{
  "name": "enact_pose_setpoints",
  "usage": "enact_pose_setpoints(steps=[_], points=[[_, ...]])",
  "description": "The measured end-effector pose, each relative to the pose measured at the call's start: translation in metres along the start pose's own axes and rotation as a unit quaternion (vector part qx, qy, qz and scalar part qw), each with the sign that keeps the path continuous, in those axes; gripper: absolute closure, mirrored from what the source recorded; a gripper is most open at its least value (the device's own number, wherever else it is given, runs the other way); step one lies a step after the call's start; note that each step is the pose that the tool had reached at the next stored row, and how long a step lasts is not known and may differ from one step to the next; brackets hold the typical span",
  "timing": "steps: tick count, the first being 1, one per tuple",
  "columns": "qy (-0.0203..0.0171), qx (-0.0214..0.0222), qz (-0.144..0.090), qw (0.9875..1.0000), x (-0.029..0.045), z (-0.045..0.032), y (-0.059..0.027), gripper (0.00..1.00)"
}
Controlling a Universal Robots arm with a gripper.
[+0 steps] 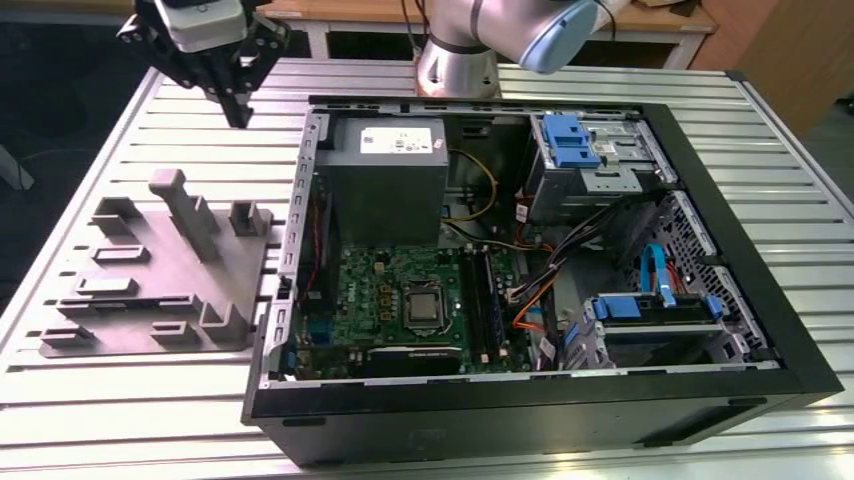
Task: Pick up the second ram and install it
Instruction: 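Reach for the second ram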
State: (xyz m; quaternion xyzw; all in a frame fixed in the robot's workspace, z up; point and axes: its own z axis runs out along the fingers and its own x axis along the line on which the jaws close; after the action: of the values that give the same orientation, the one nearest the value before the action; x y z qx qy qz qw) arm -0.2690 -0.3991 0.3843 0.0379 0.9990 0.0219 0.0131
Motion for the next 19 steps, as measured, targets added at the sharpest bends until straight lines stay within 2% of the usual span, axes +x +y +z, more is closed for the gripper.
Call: enact_pose_setpoints(steps=[5, 12, 19], points=[[0.0, 0.0, 0.0, 1.0, 0.0136, 0.0034, -0.0016, 0.9], [0.0, 0.0, 0.0, 1.0, 0.026, 0.0117, -0.0055, 0.9], [0.0, 0.0, 0.0, 1.0, 0.0348, 0.0199, -0.0135, 0.9]])
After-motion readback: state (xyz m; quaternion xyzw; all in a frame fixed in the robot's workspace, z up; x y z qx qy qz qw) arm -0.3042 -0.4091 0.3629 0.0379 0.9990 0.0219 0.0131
